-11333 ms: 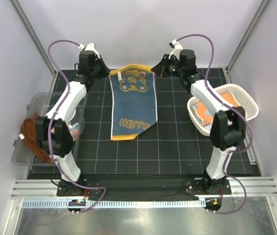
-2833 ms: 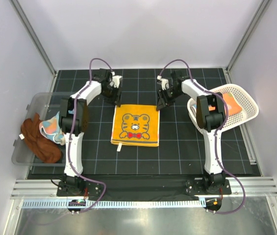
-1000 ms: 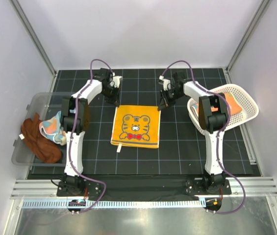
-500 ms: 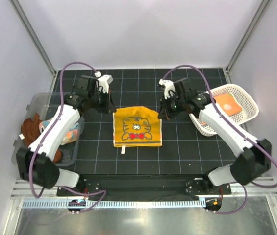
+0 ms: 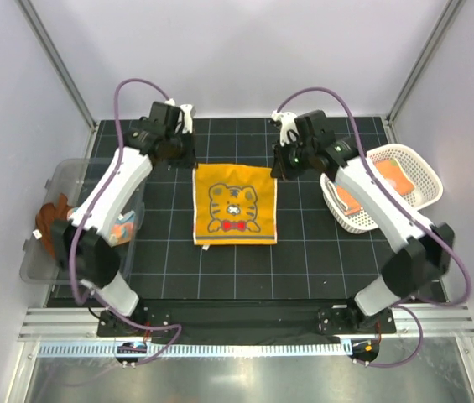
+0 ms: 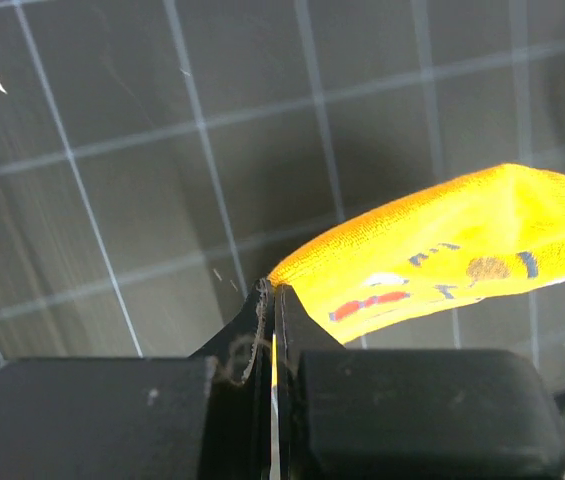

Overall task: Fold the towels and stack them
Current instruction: Fold the towel

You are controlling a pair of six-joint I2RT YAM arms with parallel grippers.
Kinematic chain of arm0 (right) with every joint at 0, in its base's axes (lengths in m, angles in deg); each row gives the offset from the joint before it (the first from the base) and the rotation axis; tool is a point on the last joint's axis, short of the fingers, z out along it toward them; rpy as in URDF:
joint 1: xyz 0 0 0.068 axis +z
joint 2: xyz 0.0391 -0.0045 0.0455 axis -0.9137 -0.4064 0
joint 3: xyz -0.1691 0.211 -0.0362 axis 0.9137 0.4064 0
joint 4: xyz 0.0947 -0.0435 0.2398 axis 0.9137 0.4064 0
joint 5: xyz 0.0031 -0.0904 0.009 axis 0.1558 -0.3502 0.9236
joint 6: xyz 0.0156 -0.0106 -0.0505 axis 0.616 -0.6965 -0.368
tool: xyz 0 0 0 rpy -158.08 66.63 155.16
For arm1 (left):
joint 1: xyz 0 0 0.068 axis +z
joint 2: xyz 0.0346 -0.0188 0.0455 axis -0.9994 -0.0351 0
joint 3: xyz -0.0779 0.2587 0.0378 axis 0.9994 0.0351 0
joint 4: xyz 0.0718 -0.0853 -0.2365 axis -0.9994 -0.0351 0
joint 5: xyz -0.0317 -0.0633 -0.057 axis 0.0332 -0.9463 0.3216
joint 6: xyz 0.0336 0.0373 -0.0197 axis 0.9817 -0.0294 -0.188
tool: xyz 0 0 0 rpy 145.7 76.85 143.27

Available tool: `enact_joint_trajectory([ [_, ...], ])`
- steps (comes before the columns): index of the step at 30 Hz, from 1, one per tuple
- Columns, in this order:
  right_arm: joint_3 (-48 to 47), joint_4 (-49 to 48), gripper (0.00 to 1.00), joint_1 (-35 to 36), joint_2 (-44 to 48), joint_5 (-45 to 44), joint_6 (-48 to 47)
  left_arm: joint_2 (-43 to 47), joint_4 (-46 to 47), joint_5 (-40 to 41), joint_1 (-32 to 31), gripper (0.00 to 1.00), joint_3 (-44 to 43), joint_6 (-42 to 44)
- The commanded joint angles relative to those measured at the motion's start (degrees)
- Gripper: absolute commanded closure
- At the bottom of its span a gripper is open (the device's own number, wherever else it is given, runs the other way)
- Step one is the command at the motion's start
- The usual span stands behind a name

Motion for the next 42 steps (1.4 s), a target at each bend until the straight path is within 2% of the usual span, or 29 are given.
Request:
enact_joint_trajectory([
  [1, -3.56, -4.95, 0.99, -3.55, -8.05, 0.35, -3.73, -7.86, 1.13, 2.04, 2.78, 1.00, -5.48, 0.58],
  [4, -9.09, -7.25, 0.99, -5.75, -18.15, 1.49, -6.98, -16.74, 3.42, 0.37, 5.15, 1.00, -12.41, 0.85],
  [5, -13.19, -7.60, 0.99, -6.45, -23.84, 1.58, -7.60, -21.72, 3.86, -0.07, 5.85, 1.00, -16.18, 0.93],
  [8, -22.85, -7.60, 0.99, -9.71, -34.39, 3.51, -7.78, -28.95, 5.27, -3.50, 7.79, 1.00, -22.44, 1.81],
  [9, -24.90, -7.86, 0.99, -11.19, -36.35, 4.64, -7.69, -33.50, 6.31, -4.89, 8.57, 1.00, -26.63, 2.68],
  [13, -30.72, -13.02, 0.99, -12.70, -43.22, 9.04, -7.52, -42.41, 9.12, -7.62, 10.42, 1.00, -34.99, 3.31],
  [16, -28.62, -19.87, 0.99, -12.88, -44.02, 11.50, -7.17, -45.49, 13.26, -11.05, 11.48, 1.00, -35.46, 3.13],
  [22, -23.62, -26.22, 0.99, -12.88, -43.32, 12.74, -5.94, -44.45, 17.22, -13.79, 12.45, 1.00, -32.83, 5.06],
  [29, -17.73, -27.81, 0.99, -12.79, -39.55, 13.53, -5.06, -40.33, 17.57, -16.77, 12.36, 1.00, -26.68, 9.11],
  [33, -13.33, -29.83, 0.99, -12.70, -35.68, 13.36, -4.79, -36.54, 17.84, -18.62, 12.27, 1.00, -21.42, 10.86],
  [42, -2.79, -31.68, 0.99, -11.91, -28.74, 14.41, -3.39, -27.84, 19.42, -16.95, 12.27, 1.00, -8.93, 12.80],
])
